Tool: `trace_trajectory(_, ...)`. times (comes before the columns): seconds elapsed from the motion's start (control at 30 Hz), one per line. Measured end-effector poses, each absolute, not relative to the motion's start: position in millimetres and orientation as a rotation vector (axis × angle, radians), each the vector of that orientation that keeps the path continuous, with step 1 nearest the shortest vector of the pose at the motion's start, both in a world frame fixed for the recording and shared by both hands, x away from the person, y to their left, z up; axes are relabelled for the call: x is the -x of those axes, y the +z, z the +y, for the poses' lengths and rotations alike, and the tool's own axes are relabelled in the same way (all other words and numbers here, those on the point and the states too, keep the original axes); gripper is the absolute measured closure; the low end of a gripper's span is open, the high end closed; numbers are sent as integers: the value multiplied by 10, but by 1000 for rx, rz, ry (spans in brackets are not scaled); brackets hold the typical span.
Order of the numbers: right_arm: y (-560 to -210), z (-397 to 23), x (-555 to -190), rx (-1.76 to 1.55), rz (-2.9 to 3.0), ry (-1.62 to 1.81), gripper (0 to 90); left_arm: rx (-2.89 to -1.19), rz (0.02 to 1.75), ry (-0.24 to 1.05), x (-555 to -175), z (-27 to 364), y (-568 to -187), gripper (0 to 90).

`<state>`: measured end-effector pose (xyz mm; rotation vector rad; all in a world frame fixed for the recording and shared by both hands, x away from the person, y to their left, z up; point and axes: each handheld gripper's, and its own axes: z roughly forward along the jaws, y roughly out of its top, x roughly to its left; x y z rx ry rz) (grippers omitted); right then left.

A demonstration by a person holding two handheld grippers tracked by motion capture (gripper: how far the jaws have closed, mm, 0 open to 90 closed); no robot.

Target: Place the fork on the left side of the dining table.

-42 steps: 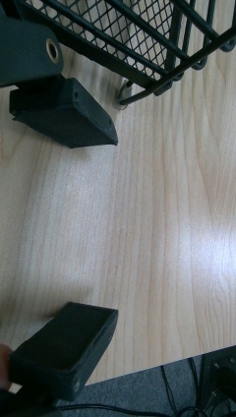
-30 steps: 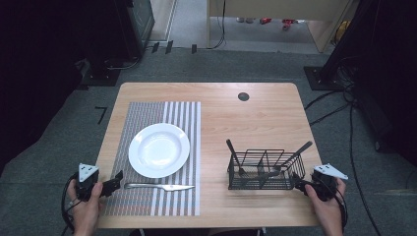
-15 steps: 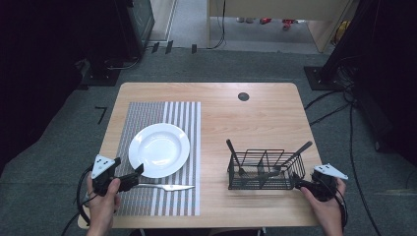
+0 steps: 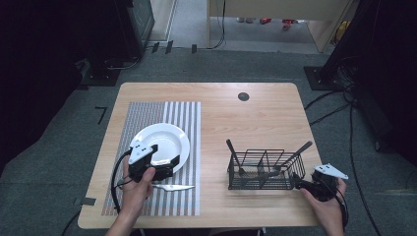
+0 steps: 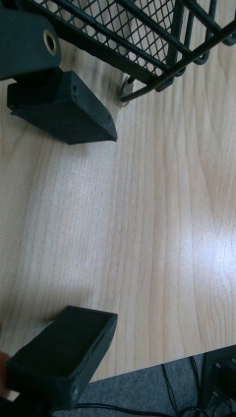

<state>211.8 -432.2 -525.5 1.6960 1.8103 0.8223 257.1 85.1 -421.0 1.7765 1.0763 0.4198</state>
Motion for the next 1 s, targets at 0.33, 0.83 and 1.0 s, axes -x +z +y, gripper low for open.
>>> trace_trajectory(0.33, -5256, -4329, -2115, -1692, 1815, 823, 139, -1757, 1013, 341, -2651, 465, -4105, 136)
trace_trajectory(0.83, -5257, -4329, -2116, -1690, 1815, 823, 138, -1784, 907, 231, -2700, 12, -4016, 148)
trace_trajectory(1.0, -5257, -4328, -2115, -1690, 1815, 823, 138, -1800, 881, 203, -2720, -159, -4002, 149)
